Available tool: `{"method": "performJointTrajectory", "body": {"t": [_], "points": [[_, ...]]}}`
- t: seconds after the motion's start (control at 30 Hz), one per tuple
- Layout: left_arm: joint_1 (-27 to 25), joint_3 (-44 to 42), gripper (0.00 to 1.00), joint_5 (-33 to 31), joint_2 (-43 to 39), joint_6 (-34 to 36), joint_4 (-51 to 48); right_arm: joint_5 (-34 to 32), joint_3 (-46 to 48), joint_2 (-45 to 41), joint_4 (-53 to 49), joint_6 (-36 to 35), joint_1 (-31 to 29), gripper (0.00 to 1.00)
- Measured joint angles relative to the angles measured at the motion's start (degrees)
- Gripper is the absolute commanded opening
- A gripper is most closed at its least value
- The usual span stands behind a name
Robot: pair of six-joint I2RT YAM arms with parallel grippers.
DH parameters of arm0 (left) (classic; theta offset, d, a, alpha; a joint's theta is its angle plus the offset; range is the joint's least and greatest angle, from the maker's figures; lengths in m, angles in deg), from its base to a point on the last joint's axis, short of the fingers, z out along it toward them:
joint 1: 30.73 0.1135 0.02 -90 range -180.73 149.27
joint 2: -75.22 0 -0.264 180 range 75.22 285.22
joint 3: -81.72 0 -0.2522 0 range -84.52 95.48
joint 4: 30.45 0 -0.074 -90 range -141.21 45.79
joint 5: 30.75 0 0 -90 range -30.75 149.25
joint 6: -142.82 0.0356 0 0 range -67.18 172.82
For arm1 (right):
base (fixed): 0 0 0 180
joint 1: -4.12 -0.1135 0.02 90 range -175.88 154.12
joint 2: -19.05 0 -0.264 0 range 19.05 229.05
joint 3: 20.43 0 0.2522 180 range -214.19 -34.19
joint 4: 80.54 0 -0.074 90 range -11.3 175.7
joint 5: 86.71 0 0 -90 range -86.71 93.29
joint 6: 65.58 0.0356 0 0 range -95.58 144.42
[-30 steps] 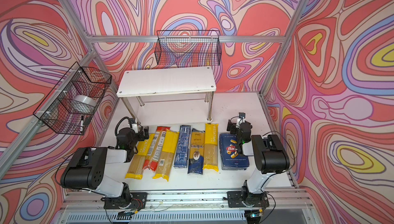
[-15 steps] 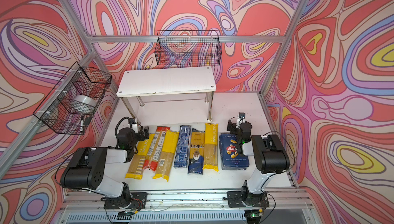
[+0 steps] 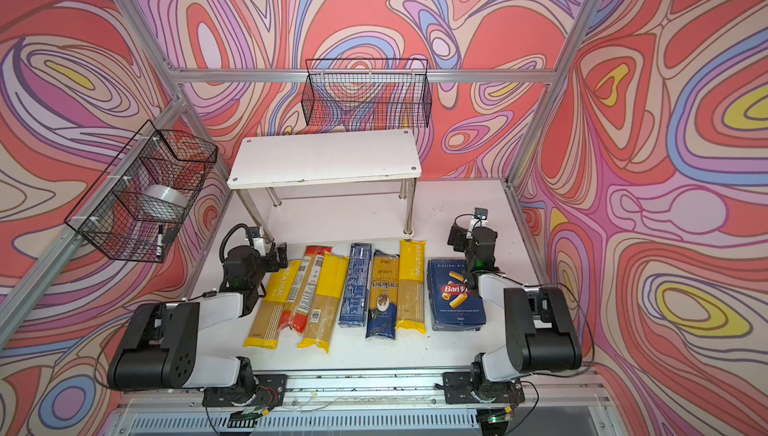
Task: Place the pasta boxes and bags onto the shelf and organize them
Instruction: 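Raise both arms from rest toward the row of pasta packages, then lower the right gripper over the yellow PASTATIME spaghetti bag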
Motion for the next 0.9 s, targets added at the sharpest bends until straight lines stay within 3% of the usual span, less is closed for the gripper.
{"method": "performJointTrajectory", "body": {"t": [0.13,0.27,0.37,0.47,0.7,0.9], "points": [[-0.37,4.68,1.0,1.97,-8.11,-3.96,-10.08,1.53,-5.49,-9.4,-15.32,3.5,-0.22,0.91],[-6.49,5.44,1.0,1.66,-15.8,-6.36,-18.01,2.34,-9.25,-21.05,-30.23,8.52,-2.58,0.88],[-12.66,5.44,1.0,0.33,-19.17,-6.99,-24.17,1.25,-10.62,-26.86,-39.01,11.37,-8.2,0.88],[-14.86,5.25,1.0,-0.15,-23.08,-8.63,-29.57,-1.6,-11.26,-30.67,-47.56,14.43,-17.53,0.86],[-15.06,4.5,1.0,1.36,-29.4,-9.97,-34.53,-7.04,-11.3,-34.47,-62.1,22.25,-30.23,0.82],[-15.06,4.2,1.0,3.23,-26.99,-9.75,-34.51,-9.77,-14.25,-28.7,-69.85,25.75,-37.03,0.82]]}}
